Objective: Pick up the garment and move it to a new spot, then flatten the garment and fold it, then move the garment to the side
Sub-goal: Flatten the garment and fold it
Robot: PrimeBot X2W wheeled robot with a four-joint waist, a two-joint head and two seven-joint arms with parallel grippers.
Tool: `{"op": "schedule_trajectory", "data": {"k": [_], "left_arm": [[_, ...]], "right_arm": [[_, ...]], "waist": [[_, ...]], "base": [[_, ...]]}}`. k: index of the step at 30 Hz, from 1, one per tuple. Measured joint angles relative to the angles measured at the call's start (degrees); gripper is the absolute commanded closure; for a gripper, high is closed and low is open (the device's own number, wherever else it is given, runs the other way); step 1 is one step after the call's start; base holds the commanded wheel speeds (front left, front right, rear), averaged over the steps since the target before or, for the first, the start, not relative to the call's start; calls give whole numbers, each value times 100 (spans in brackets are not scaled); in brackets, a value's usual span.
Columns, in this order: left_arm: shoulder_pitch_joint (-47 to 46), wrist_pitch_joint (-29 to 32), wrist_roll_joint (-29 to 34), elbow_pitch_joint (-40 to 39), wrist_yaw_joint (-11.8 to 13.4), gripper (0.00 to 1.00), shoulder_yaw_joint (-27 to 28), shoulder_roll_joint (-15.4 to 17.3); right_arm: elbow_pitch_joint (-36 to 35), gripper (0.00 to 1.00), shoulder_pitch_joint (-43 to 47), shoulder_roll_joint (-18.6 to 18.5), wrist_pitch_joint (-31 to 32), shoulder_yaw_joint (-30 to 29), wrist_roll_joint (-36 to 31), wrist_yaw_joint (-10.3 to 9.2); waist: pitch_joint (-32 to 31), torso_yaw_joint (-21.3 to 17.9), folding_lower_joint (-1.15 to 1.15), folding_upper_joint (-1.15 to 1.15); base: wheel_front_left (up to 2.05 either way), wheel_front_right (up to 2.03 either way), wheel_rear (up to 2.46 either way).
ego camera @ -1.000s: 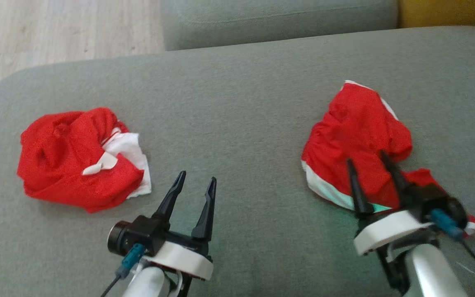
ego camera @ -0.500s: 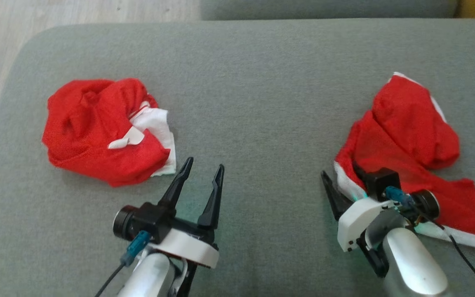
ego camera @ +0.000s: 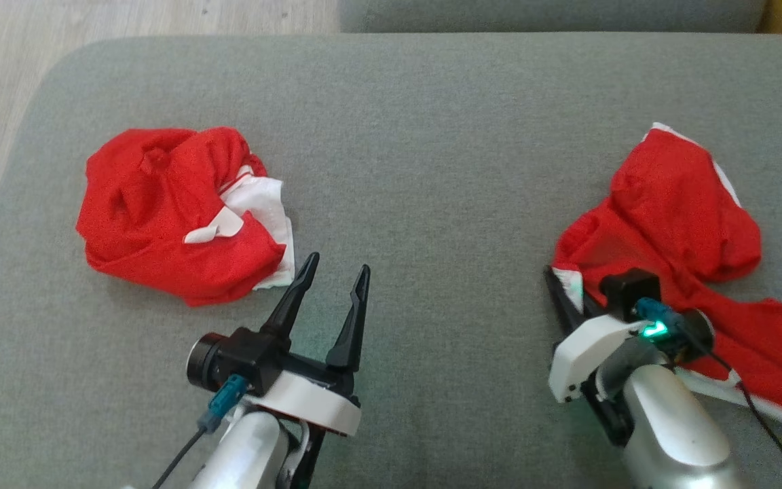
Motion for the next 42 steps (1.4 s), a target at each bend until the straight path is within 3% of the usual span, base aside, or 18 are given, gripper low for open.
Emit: {"op": "schedule_trajectory", "data": {"k": [8, 16, 17, 18, 25, 33, 38, 42], "left_arm": [[21, 0, 0, 43, -10, 0, 2, 0], [192, 0, 0, 49, -10, 0, 0, 0], [223, 0, 0, 49, -10, 0, 0, 0], [249, 0, 0, 51, -10, 0, 0, 1], [260, 0, 0, 44, 0, 0, 41, 1], [270, 0, 0, 10, 25, 0, 171, 2], [310, 0, 9, -4, 23, 0, 203, 1], [354, 0, 9, -13, 18, 0, 196, 0]], "right_arm": [[-357, 100, 3, -11, -454, 1042, 1065, 0], [-653, 100, 14, -22, -342, 2137, 1791, 0], [-617, 31, 19, -21, -271, 2243, 1793, 0], [-576, 0, 19, -21, -218, 2336, 1771, 0], [-665, 0, 21, -22, -537, 2050, 1717, 0], [-1140, 0, 160, -16, -898, 845, 1239, 0], [-1391, 0, 907, -18, -907, -213, 832, 0], [-1474, 0, 1386, -15, -889, -591, 673, 0]], "waist": [[-274, -84, -1, 0], [-437, -63, -1, 0], [-451, -56, -1, 0], [-464, -49, -1, 0], [-520, -70, -1, 0], [-585, -250, -1, 0], [-595, -454, -1, 0], [-542, -559, -1, 0]], "base": [[0, 0, 0], [0, 0, 0], [0, 0, 0], [0, 0, 0], [0, 0, 0], [0, 0, 0], [0, 0, 0], [0, 0, 0]]}}
